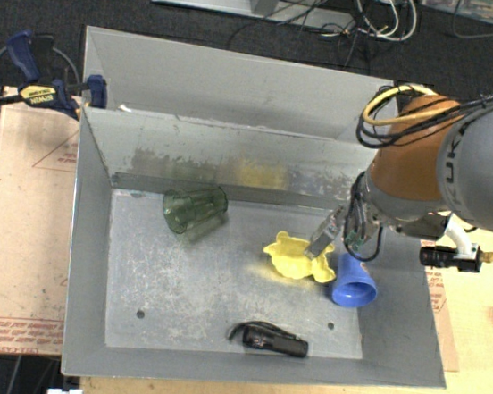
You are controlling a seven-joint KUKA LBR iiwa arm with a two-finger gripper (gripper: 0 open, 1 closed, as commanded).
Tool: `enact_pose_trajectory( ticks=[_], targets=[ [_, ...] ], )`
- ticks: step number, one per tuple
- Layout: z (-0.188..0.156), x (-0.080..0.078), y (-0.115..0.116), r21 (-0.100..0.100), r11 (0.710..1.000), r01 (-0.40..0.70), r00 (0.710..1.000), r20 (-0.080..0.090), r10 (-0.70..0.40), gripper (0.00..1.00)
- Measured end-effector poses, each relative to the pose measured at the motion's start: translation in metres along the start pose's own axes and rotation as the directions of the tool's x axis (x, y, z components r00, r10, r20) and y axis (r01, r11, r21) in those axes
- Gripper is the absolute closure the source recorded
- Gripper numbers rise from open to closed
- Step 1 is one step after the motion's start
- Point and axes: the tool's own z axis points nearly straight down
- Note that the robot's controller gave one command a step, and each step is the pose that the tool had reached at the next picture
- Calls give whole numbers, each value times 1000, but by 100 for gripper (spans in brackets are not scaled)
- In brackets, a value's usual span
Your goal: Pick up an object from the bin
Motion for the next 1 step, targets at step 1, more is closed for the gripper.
enact_pose_trajectory(
  ticks=[1],
  targets=[
    [-4,0,0,0,1000,0,1000,0,0,100]
  ],
)
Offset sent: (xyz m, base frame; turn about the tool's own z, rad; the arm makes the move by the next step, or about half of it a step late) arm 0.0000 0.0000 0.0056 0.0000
